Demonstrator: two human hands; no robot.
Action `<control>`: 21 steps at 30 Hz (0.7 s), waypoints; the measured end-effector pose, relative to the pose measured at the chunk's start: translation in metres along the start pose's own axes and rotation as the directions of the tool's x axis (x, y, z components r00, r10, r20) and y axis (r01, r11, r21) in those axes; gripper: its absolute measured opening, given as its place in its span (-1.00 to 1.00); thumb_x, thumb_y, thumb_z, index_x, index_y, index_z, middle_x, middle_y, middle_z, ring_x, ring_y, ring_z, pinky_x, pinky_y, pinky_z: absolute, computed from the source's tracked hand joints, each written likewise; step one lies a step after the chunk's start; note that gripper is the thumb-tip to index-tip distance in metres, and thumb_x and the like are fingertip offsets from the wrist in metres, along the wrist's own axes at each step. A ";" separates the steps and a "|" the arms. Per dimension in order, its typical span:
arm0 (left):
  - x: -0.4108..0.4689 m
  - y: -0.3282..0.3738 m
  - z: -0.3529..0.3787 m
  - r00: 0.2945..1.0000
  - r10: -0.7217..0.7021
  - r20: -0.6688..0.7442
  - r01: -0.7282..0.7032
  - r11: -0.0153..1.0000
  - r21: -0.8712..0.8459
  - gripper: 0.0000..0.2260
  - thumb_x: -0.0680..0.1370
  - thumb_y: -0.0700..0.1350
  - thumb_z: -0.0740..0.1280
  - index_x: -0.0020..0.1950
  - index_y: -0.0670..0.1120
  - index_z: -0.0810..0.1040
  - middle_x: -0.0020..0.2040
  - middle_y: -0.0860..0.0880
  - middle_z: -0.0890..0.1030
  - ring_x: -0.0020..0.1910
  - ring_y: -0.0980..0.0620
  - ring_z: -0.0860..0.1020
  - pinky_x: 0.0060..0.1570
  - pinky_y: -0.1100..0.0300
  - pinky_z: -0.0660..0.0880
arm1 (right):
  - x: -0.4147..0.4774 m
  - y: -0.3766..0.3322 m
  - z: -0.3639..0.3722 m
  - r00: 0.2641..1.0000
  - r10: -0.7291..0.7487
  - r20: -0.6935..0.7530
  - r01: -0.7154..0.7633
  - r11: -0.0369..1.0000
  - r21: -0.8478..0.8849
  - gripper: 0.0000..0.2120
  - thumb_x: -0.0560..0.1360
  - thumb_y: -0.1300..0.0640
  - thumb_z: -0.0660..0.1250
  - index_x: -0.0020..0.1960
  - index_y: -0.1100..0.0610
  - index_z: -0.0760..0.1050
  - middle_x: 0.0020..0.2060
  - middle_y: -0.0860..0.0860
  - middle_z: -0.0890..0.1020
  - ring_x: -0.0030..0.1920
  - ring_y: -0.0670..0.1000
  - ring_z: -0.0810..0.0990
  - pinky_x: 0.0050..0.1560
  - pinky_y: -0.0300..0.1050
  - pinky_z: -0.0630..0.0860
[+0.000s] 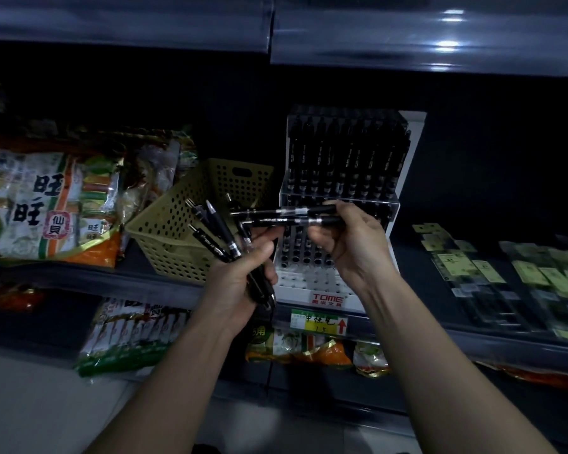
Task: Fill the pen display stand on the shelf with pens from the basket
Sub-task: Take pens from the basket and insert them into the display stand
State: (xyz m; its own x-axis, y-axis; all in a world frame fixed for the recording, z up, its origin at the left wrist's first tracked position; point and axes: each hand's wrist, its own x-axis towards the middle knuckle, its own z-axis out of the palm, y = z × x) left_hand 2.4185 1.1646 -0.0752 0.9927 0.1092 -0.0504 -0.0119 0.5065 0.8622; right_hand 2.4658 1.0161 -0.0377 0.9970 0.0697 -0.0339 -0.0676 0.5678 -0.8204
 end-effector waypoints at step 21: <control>-0.005 -0.002 0.008 0.999 -0.042 -0.018 0.046 0.959 0.280 -0.92 0.49 -0.10 0.39 -0.11 -0.11 0.62 -0.37 -0.04 0.59 -0.36 0.06 0.57 -0.36 0.20 0.45 | -0.015 0.021 0.012 0.977 -0.123 0.177 0.193 0.865 -0.463 -0.83 0.52 0.21 0.35 0.11 0.12 0.54 -0.16 0.01 0.55 -0.18 -0.08 0.55 -0.17 -0.25 0.53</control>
State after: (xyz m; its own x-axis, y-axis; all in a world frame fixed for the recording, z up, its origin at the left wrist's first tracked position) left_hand 2.4143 1.1563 -0.0730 0.9901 0.1029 -0.0958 0.0674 0.2509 0.9657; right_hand 2.4494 1.0369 -0.0476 0.9753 0.1431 0.1685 0.1511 0.1251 -0.9806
